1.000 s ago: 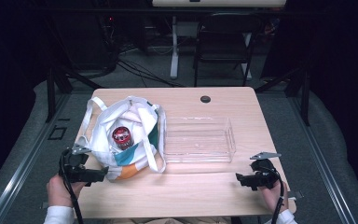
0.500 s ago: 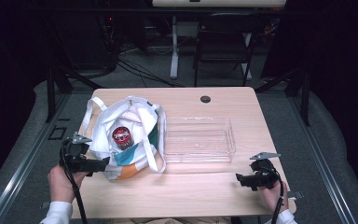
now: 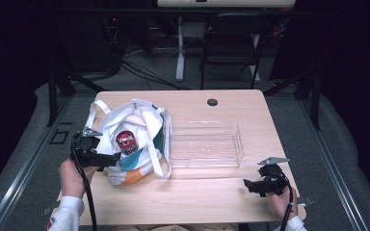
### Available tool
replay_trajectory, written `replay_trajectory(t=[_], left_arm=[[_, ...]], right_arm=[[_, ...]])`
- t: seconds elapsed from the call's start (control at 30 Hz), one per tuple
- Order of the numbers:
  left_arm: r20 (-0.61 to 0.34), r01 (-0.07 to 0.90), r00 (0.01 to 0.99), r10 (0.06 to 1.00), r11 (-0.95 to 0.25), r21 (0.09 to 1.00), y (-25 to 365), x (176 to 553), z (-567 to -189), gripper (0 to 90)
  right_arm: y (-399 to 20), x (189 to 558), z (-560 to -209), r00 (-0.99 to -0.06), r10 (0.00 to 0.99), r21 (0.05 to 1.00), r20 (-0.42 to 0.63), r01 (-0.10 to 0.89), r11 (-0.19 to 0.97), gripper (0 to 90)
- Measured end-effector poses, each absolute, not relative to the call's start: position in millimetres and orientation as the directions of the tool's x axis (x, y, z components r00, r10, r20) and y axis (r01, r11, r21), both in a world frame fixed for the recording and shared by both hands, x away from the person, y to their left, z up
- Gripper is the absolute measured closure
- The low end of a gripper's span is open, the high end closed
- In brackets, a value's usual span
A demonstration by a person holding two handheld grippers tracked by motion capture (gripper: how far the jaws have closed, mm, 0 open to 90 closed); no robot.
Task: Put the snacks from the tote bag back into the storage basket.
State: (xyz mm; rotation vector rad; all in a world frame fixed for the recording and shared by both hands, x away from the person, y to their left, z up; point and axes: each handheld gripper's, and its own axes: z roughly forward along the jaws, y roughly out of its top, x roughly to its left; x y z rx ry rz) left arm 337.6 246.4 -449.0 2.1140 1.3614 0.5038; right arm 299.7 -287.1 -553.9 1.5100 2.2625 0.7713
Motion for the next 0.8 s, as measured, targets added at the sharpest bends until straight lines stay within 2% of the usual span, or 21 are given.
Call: replay_trajectory(t=[0.8], left_arm=[[-0.017,0.711,0.398,0.917,-0.297,0.637,236.4,382.5,-448.3,0.8]], right_arm=[[-287.4,299.6,-554.5,-0.399,0.916,0.585,0.042,0.753,0.301,14.8]])
